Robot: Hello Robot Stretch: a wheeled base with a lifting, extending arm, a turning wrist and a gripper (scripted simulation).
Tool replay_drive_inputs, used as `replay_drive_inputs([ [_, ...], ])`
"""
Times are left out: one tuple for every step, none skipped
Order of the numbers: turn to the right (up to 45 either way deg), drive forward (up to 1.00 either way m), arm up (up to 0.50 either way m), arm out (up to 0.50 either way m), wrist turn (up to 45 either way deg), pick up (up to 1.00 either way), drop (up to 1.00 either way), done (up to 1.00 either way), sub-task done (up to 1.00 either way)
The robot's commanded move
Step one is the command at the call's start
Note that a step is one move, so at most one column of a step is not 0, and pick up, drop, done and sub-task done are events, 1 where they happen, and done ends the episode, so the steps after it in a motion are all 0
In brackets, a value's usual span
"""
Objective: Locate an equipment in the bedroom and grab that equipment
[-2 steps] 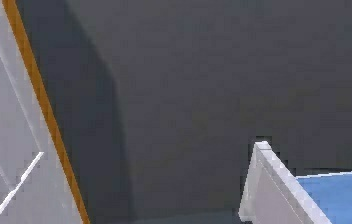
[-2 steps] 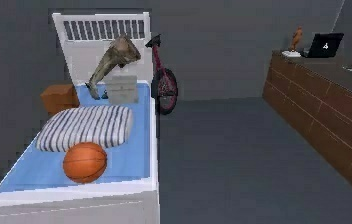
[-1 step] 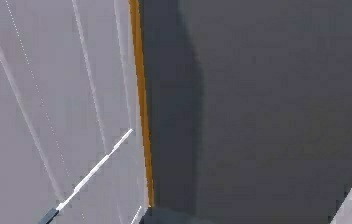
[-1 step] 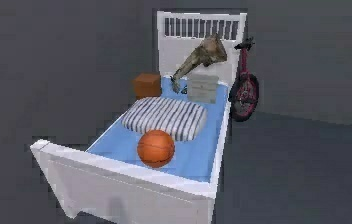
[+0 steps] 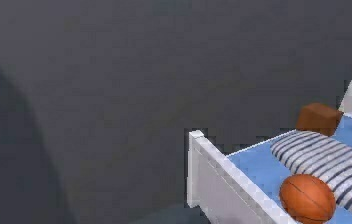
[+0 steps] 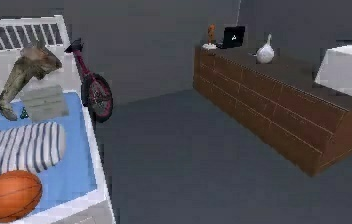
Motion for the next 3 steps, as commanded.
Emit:
replay_drive_inputs([
  [45.0, 0.00, 0.00, 0.00, 0.0, 0.00, 0.00, 0.00, 0.00],
  [30.0, 0.00, 0.00, 0.00, 0.0, 0.00, 0.00, 0.00, 0.00],
  [0.0, 0.35, 0.00, 0.00, 0.0, 0.00, 0.00, 0.00, 0.00],
])
